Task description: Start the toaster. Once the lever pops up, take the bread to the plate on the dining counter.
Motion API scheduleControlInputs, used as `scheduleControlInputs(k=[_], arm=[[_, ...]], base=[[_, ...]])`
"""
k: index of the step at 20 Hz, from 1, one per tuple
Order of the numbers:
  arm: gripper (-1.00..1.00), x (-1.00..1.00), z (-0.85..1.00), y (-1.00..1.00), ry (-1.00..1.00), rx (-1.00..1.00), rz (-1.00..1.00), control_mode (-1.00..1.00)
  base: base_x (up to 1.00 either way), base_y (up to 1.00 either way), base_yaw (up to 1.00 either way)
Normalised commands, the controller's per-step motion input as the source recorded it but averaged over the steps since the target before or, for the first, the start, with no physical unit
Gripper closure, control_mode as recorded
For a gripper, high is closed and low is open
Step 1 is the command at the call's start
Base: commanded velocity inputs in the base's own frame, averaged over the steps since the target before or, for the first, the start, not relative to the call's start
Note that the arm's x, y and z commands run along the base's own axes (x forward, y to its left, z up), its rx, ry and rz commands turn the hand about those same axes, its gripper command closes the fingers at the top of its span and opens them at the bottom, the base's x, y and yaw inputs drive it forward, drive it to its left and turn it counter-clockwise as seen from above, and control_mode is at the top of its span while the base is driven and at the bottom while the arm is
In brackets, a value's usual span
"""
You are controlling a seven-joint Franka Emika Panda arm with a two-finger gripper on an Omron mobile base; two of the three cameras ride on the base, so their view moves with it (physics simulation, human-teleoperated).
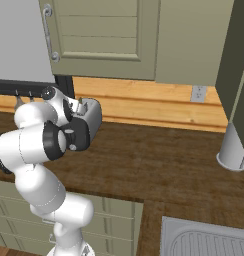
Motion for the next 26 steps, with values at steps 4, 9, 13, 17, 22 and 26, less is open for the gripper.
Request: scheduleControlInputs(k=[4,9,13,17,22,26], arm=[[-1.0,0.0,0.0,0.0,-0.01,0.0,0.0,-1.0],[-1.0,0.01,0.0,0.0,-0.02,0.0,0.0,-1.0],[-1.0,0.12,0.0,0.0,0.0,0.0,0.0,-1.0],[-1.0,0.17,0.0,0.0,0.0,0.0,0.0,-1.0],[-1.0,0.15,0.0,0.0,0.0,0.0,0.0,-1.0],[-1.0,0.12,0.0,0.03,0.0,0.0,0.0,-1.0]], base=[[0.0,0.0,0.0],[0.0,0.0,0.0],[0.0,0.0,0.0],[0.0,0.0,0.0],[0.0,0.0,0.0],[0.0,0.0,0.0]])
